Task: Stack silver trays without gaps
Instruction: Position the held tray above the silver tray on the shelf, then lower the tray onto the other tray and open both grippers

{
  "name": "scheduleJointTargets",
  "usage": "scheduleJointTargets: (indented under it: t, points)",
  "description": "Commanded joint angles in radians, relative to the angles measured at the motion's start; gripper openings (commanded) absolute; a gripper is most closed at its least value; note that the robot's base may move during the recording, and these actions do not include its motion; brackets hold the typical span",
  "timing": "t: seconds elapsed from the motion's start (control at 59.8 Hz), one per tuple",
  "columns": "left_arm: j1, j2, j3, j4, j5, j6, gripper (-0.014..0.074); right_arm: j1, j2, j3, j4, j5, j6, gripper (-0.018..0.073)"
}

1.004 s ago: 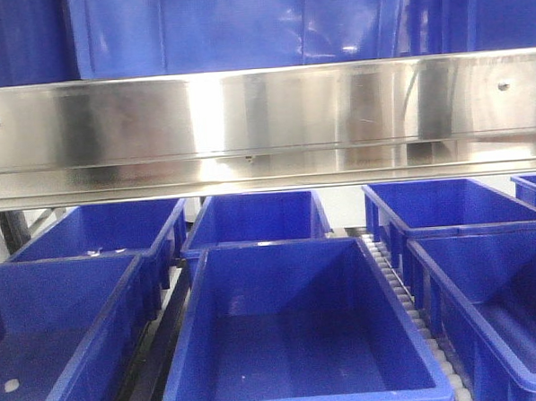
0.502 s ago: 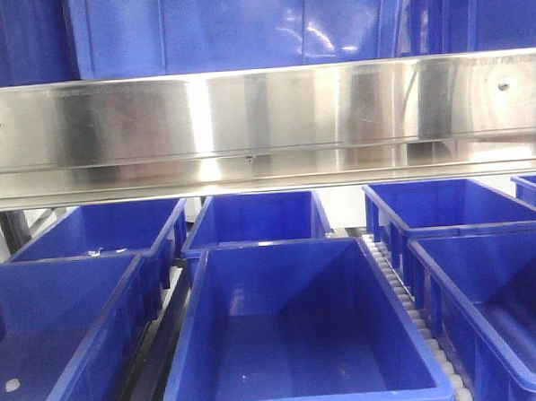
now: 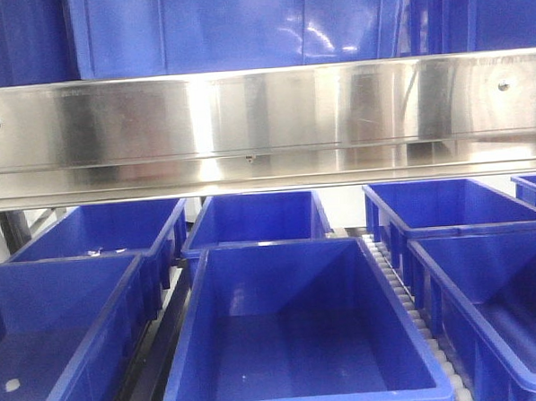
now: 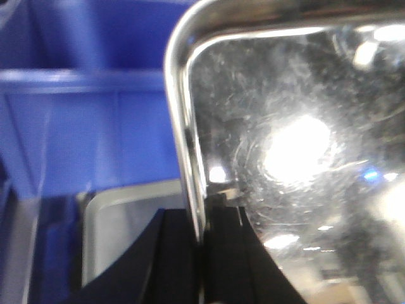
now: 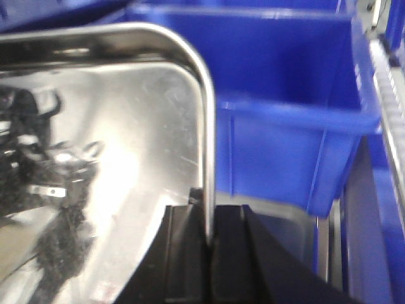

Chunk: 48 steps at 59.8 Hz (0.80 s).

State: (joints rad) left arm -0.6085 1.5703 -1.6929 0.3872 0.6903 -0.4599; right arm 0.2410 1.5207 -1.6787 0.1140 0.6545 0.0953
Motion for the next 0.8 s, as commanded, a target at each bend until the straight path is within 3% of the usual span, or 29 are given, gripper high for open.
scheduleJointTargets:
  t: [0.0, 0.234, 0.485, 0.636, 0.786]
  points:
    - [-0.002, 0.052, -0.004, 0.051, 0.051, 0.012, -0.0004, 0.000, 0.033, -0.006, -0.002, 0.001, -0.008, -0.0080]
    - [-0.002, 0.176, -0.004, 0.060, 0.088, 0.012, -0.0004, 0.000, 0.160, -0.006, -0.002, 0.077, -0.008, -0.0080]
    - [-0.002, 0.225, -0.004, 0.119, 0.090, 0.012, 0.0012, 0.000, 0.243, -0.006, -0.002, 0.072, -0.008, -0.0080]
    - [0.006, 0.227, -0.004, 0.133, 0.082, -0.027, 0.0189, 0.000, 0.252, -0.006, -0.002, 0.071, -0.008, -0.0044]
    - [0.017, 0.227, -0.004, 0.131, 0.086, -0.050, 0.0419, 0.000, 0.252, -0.006, -0.002, 0.071, -0.008, 0.0244]
